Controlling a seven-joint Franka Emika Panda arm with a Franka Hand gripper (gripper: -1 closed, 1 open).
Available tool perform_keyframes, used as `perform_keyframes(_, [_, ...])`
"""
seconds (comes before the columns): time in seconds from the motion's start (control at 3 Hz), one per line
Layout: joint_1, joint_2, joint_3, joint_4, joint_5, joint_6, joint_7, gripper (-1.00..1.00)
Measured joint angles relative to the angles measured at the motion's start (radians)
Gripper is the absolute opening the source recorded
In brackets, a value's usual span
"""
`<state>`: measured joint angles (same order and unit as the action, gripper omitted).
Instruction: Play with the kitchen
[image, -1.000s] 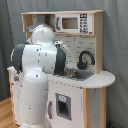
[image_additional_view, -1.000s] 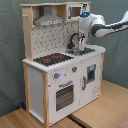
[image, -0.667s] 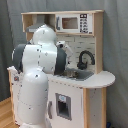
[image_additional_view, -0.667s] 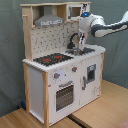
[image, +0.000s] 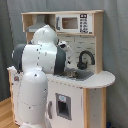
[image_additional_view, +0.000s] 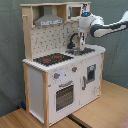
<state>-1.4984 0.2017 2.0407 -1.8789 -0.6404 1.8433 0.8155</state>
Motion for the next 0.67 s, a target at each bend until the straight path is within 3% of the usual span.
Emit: perform_keyframes(0.67, [0.003, -0.066, -0.058, -0.001, 0.097, 0.075, -0.149, 1.0])
